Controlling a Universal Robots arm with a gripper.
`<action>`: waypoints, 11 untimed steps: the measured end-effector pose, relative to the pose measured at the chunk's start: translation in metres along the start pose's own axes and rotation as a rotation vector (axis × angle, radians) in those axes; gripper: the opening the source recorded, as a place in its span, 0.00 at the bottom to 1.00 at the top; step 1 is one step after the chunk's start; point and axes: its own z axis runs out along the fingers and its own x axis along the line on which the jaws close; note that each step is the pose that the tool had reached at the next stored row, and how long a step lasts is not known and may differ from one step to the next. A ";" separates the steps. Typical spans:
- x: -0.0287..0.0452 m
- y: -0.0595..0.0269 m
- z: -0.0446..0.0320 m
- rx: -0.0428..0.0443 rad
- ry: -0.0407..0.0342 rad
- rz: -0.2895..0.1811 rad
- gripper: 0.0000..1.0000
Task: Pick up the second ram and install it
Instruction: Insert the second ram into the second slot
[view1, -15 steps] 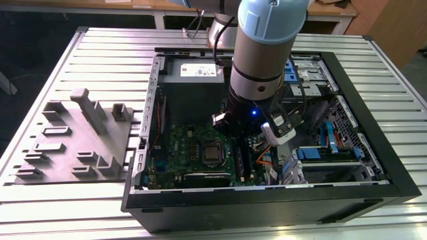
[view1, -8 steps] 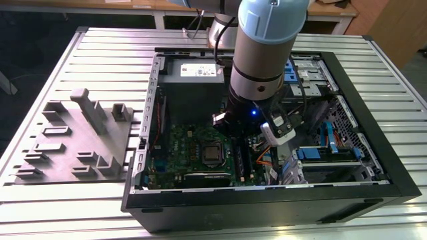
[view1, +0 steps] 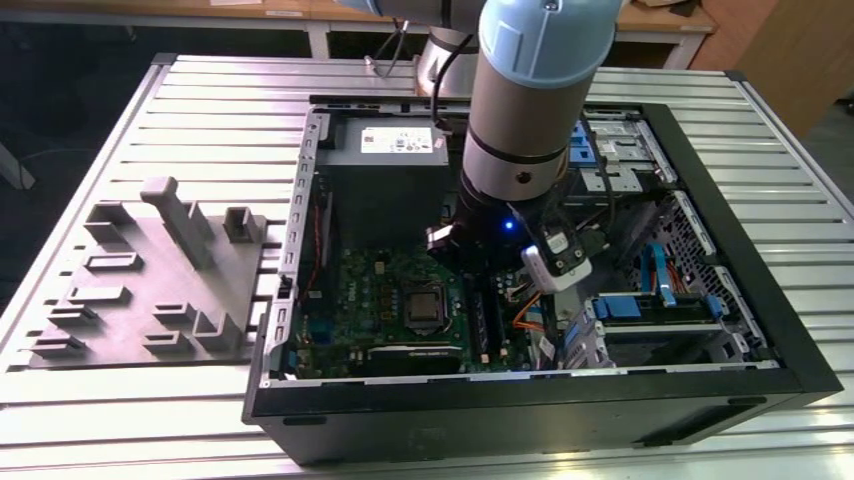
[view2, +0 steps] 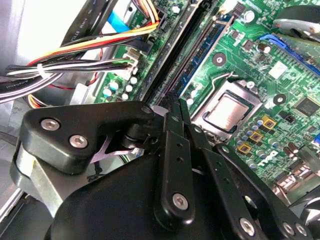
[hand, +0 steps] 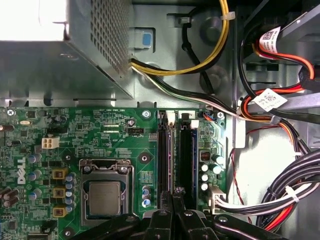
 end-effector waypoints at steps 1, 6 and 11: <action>-0.0001 0.0000 0.0000 0.0000 0.0000 0.002 0.12; -0.0001 0.0000 0.0000 0.0000 0.0000 0.003 0.12; -0.0001 0.0000 0.0010 0.0002 0.0001 0.003 0.12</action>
